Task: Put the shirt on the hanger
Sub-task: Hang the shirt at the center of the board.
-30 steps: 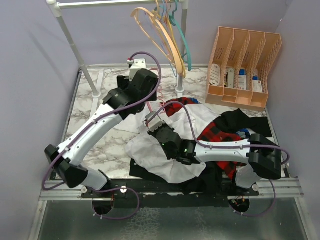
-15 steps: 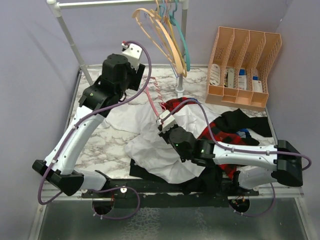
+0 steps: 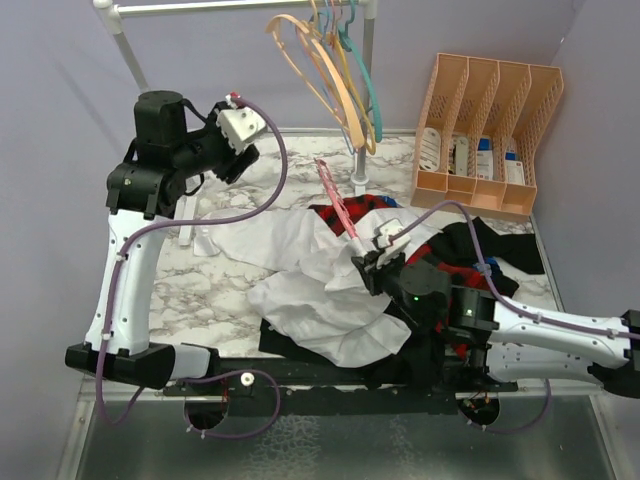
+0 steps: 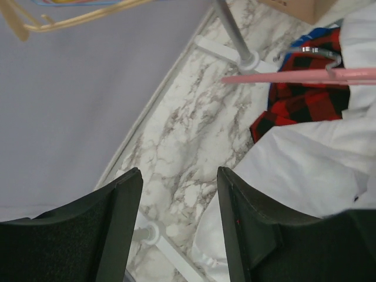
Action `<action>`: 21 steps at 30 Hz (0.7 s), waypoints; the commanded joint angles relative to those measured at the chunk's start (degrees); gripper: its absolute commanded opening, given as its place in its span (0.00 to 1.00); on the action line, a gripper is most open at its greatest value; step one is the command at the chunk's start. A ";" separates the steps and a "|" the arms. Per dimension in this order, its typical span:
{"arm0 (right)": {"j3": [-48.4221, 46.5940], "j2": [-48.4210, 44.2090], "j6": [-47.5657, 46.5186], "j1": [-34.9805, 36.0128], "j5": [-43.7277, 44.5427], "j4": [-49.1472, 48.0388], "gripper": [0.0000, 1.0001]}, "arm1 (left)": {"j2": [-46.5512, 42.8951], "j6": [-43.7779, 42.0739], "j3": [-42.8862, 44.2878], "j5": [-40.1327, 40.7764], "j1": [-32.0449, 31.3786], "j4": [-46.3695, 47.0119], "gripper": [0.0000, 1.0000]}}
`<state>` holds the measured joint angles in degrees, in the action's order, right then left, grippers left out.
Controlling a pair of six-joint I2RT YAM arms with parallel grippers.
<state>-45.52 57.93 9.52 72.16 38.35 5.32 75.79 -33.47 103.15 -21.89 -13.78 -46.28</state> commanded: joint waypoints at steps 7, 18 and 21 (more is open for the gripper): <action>2.35 -18.36 3.26 0.04 -16.92 5.73 0.01 | 6.29 -17.22 -4.81 -52.40 15.62 -8.38 0.67; -0.15 -17.17 4.47 0.01 -23.06 10.31 0.01 | 11.82 -26.51 -1.18 -57.36 11.05 -19.29 0.71; -0.50 -16.85 4.03 0.01 -23.30 8.86 0.01 | 13.58 -45.34 0.48 -47.34 5.44 -35.08 0.71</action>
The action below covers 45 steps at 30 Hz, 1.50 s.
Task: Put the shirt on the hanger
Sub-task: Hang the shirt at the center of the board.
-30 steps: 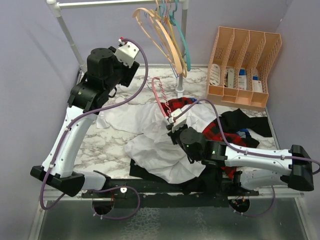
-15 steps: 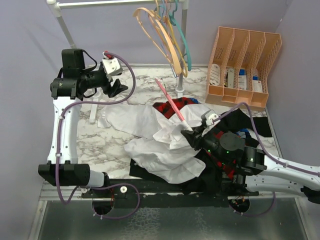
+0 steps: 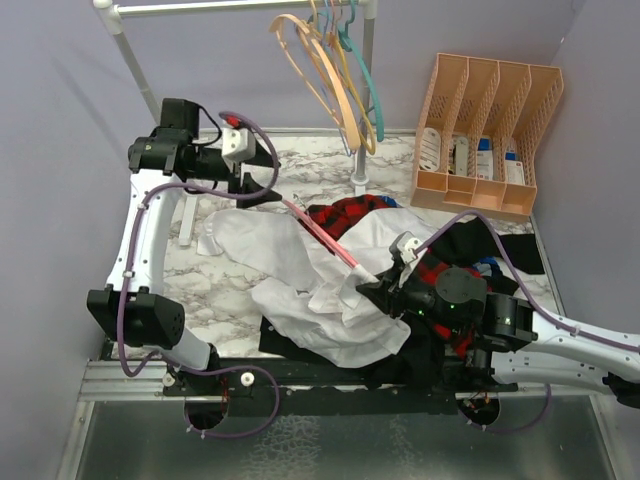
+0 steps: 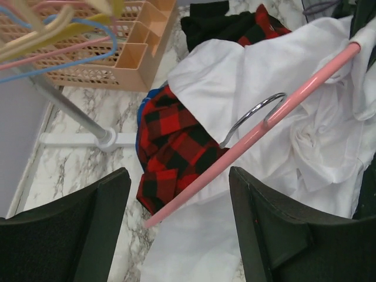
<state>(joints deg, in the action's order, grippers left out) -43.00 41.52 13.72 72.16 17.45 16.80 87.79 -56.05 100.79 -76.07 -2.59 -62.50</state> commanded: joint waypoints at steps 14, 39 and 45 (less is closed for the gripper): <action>-3.83 -2.71 0.05 0.01 -2.15 -3.05 0.01 | 0.27 -33.93 -5.87 15.14 -7.86 -18.94 0.66; -4.87 -0.77 1.54 0.05 -7.96 -2.05 0.01 | 2.21 -37.63 -7.00 12.81 -3.21 -12.64 0.67; -5.28 -1.02 1.31 0.00 -8.06 -2.99 0.01 | 4.32 -42.75 -7.82 13.28 -3.45 -19.04 0.61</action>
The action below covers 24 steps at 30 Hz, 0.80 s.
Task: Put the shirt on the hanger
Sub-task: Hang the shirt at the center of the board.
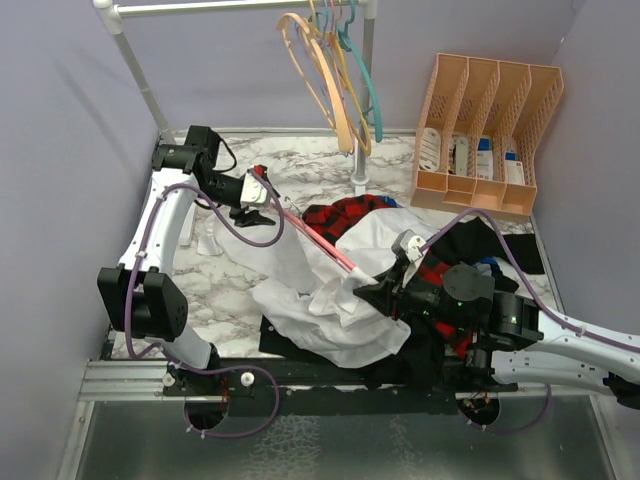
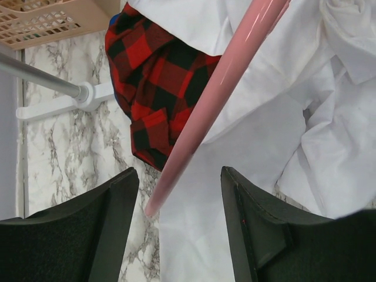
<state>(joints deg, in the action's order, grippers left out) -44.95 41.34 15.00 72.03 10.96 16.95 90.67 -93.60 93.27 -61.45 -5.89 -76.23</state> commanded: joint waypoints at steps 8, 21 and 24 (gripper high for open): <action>-3.64 1.70 0.02 0.16 -5.11 -3.94 0.01 | 1.45 -4.42 0.57 -3.04 -1.93 -5.31 0.61; -5.03 1.81 -0.79 0.21 -3.07 -3.99 0.09 | -0.98 2.28 -0.32 -2.76 -3.60 -5.33 0.00; -6.11 3.22 -1.71 0.13 -3.53 -3.67 0.10 | -2.52 4.66 -2.15 -3.33 -3.60 -5.34 0.00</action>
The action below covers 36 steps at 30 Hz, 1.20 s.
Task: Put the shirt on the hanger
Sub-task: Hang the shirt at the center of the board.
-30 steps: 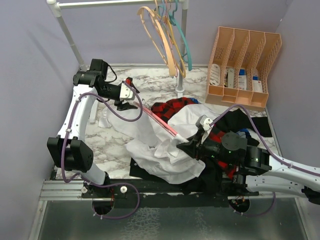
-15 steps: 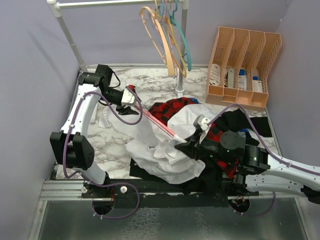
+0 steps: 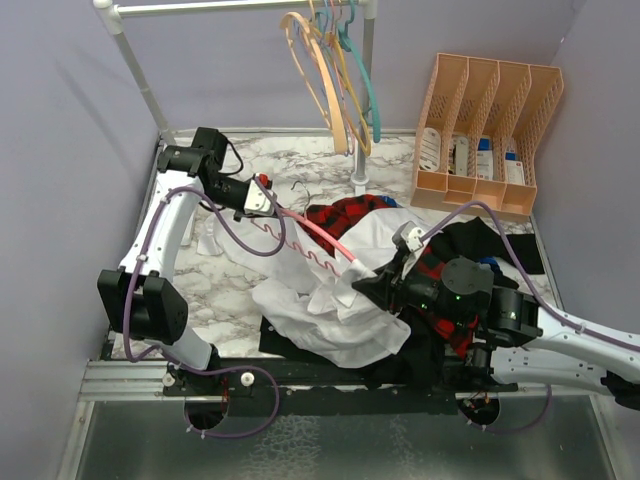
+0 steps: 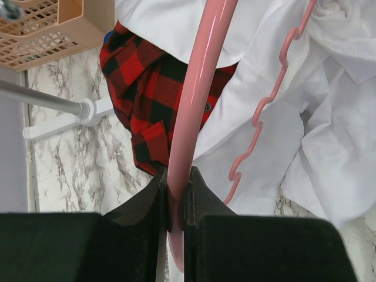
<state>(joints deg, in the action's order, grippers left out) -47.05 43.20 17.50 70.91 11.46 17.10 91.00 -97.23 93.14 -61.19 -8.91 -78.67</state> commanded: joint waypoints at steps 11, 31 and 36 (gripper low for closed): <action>-8.40 9.47 -7.75 1.27 -5.07 -5.17 0.31 | -7.07 15.48 -5.65 -3.21 -0.63 -2.89 0.00; -17.44 25.07 -14.20 1.25 1.30 -8.65 0.50 | -10.71 24.11 -2.21 3.50 -0.37 -2.71 0.00; -17.77 28.37 -13.59 1.16 7.31 -11.23 0.53 | -11.92 23.56 -2.93 5.73 0.02 -2.35 0.00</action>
<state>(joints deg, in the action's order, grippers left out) -63.29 65.71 6.57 72.07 13.23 17.43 83.22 -79.90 89.78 -45.21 -6.07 -72.23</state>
